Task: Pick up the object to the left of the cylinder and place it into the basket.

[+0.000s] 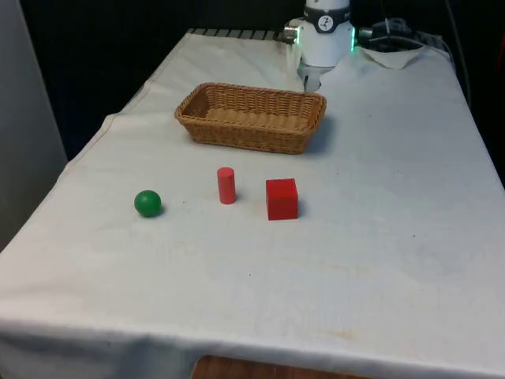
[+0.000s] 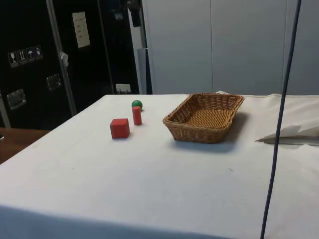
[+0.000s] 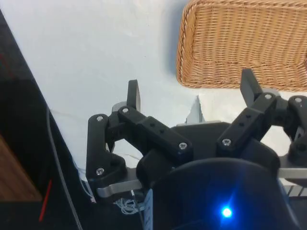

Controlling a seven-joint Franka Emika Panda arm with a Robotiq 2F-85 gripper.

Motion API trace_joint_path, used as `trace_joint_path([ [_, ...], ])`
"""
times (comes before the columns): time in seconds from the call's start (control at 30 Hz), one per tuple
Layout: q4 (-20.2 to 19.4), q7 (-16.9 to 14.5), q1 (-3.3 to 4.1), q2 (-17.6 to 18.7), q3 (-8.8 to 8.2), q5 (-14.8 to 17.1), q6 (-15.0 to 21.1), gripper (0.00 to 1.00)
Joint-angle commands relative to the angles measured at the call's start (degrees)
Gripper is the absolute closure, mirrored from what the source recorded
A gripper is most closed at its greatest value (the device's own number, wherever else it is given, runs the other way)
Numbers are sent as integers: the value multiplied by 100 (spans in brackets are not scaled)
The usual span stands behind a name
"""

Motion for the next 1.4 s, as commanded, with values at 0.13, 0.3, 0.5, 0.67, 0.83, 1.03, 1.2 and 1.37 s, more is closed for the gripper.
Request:
trace_joint_path([
  [0.13, 6, -6, -6, 138, 11, 17, 206, 0],
  [0.3, -11, 0, 0, 275, 17, 29, 424, 0],
  [0.5, -69, -11, -6, 493, 29, 34, 768, 0],
  [0.67, -109, -40, -6, 625, 29, 29, 951, 0],
  [0.83, -149, -80, -6, 819, 34, 29, 1232, 0],
  [1.03, -183, -120, 6, 991, 52, 40, 1495, 0],
  [1.2, -201, -138, 11, 1112, 63, 29, 1616, 0],
  [1.37, -229, -155, 11, 1306, 69, 34, 1896, 0],
])
